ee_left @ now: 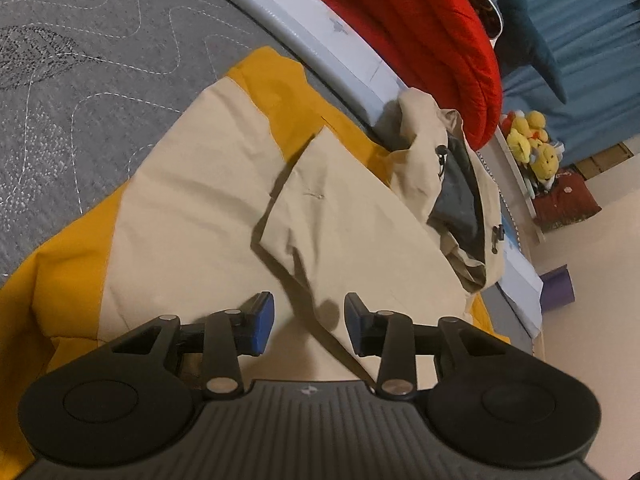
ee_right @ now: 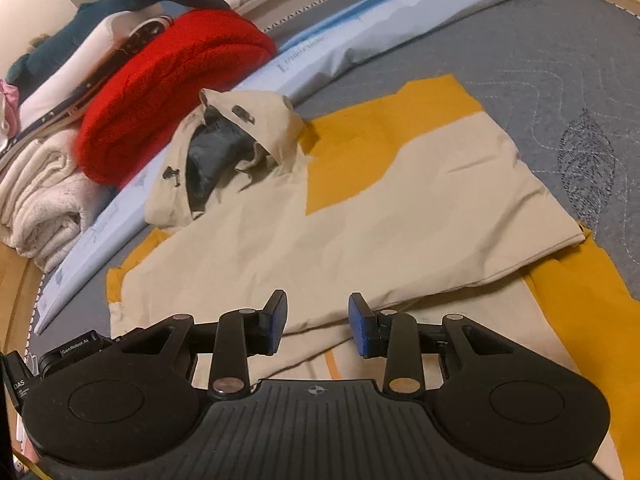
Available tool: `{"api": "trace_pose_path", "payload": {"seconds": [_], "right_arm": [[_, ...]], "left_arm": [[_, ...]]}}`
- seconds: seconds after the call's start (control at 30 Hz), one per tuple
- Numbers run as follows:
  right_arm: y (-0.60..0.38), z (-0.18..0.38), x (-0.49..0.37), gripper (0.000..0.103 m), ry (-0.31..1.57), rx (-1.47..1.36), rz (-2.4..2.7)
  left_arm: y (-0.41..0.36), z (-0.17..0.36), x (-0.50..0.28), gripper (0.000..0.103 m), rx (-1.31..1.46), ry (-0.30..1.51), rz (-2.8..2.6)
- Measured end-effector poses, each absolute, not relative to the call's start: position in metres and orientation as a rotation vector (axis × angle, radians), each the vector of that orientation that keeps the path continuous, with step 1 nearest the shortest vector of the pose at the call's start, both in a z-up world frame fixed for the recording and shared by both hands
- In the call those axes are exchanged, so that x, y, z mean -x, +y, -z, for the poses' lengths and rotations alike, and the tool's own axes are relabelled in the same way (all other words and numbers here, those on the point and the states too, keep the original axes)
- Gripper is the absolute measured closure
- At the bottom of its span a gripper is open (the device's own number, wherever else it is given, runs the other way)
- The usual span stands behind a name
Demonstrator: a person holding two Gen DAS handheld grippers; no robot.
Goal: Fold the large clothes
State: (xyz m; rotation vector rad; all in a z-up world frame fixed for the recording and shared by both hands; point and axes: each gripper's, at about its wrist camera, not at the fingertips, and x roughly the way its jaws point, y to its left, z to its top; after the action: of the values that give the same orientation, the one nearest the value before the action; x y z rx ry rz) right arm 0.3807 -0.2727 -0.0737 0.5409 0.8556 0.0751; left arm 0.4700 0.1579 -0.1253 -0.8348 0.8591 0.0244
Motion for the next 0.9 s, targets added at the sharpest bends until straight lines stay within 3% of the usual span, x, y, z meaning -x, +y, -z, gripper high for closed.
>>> {"api": "trace_pose_path", "payload": {"seconds": [0.2, 0.23, 0.27, 0.3, 0.33, 0.5, 0.7, 0.83, 0.9], "right_arm": [[-0.274, 0.080, -0.385, 0.067, 0.888, -0.545, -0.053], [-0.274, 0.081, -0.385, 0.067, 0.891, -0.546, -0.050], [-0.275, 0.082, -0.386, 0.067, 0.893, -0.549, -0.049], [-0.275, 0.082, -0.387, 0.067, 0.894, -0.550, -0.047], [-0.275, 0.082, -0.388, 0.067, 0.894, -0.551, -0.045], [-0.282, 0.079, -0.391, 0.067, 0.873, -0.556, -0.023], [-0.295, 0.080, -0.392, 0.067, 0.853, -0.558, 0.045], [-0.304, 0.086, -0.392, 0.067, 0.868, -0.556, 0.109], [-0.308, 0.090, -0.393, 0.067, 0.878, -0.558, 0.150]], "left_arm": [[0.154, 0.124, -0.472, 0.064, 0.805, 0.823, -0.025], [0.154, 0.123, -0.472, 0.075, 0.807, 0.818, -0.018], [0.153, 0.122, -0.472, 0.094, 0.806, 0.811, 0.002], [0.152, 0.120, -0.473, 0.102, 0.794, 0.809, 0.014], [0.150, 0.115, -0.471, 0.103, 0.763, 0.798, 0.006], [0.140, 0.070, -0.454, 0.103, 0.719, 0.735, -0.045], [0.117, 0.032, -0.402, 0.103, 0.546, 0.781, -0.207], [0.129, 0.030, -0.397, 0.090, 0.512, 0.784, -0.380], [0.134, 0.027, -0.402, 0.090, 0.485, 0.754, -0.385]]}}
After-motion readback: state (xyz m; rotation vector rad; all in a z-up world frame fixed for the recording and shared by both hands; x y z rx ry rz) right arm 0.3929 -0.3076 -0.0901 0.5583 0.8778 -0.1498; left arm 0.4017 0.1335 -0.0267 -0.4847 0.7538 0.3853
